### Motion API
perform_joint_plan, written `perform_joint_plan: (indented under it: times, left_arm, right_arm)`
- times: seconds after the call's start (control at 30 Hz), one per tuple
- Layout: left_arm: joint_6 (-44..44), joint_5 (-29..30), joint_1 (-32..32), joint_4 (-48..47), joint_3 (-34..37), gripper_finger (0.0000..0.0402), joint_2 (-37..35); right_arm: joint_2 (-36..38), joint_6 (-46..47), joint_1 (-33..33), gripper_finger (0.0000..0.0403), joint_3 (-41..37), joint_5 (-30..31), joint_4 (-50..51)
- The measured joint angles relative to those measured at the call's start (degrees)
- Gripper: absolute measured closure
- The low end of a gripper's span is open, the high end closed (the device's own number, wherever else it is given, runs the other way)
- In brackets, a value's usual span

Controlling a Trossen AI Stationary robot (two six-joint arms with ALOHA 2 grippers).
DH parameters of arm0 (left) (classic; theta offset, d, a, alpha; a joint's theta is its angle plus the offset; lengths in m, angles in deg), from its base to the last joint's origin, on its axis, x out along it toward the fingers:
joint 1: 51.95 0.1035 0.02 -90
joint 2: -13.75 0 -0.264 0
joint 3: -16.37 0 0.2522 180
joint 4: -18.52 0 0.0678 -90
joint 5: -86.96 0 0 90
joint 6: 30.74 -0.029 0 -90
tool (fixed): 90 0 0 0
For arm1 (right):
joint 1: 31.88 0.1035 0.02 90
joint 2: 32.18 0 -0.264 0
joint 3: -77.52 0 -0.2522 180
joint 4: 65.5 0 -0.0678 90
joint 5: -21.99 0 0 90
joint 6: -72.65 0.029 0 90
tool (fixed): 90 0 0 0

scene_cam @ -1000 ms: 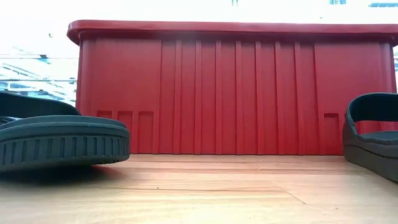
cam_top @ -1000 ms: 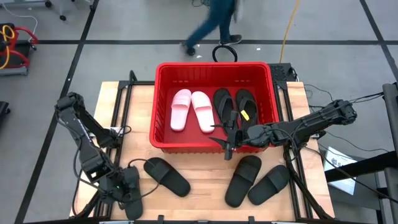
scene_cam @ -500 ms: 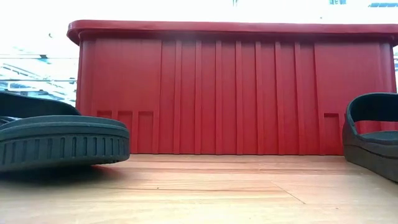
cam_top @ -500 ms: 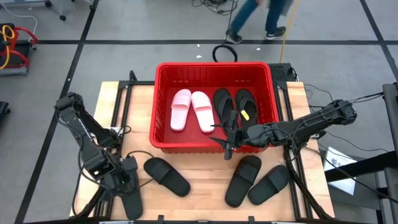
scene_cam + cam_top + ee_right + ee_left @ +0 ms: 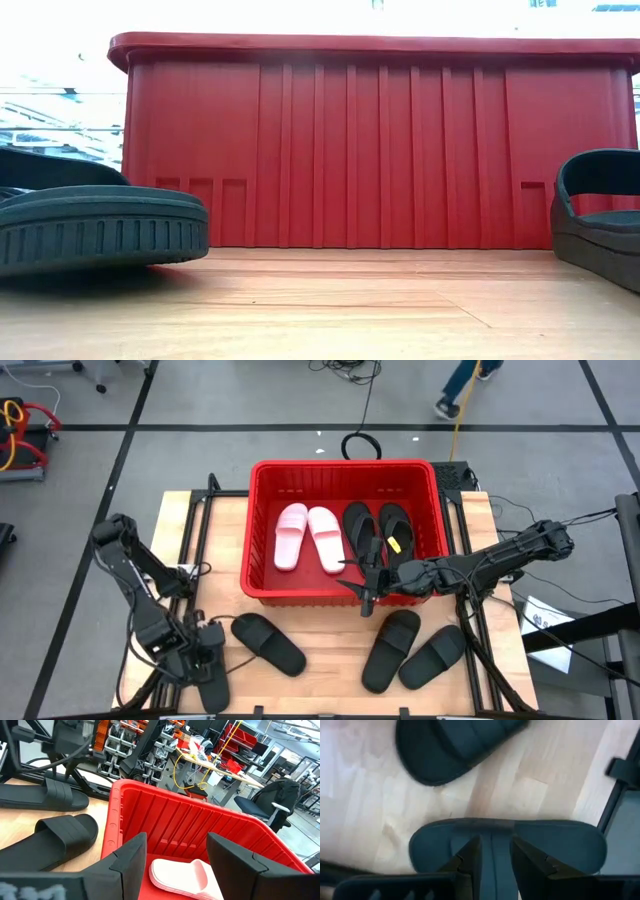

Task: Pick and place slides into bin
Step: Put the black slipper into the red bin

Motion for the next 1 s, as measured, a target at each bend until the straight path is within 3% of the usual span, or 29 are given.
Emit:
perform_joint_plan:
  times: [0.2,0.53,1.0]
  left_arm:
    - [-3.0,-4.5,-2.5,3.6,0.0,0.0309,3.7]
    - [5.3,-3.7,-6.0,4.3,0.0,0.0309,7.9]
    - [5.4,-2.9,-6.6,3.9,0.0,0.0309,10.2]
  right_arm:
    - [0.0,0.0,0.0,0.0206,0.0,0.0,0.0]
    - [0.0,0.0,0.0,0.0206,0.0,0.0,0.0]
    - [0.0,1.7,0.0,0.0206,0.0,0.2,0.1]
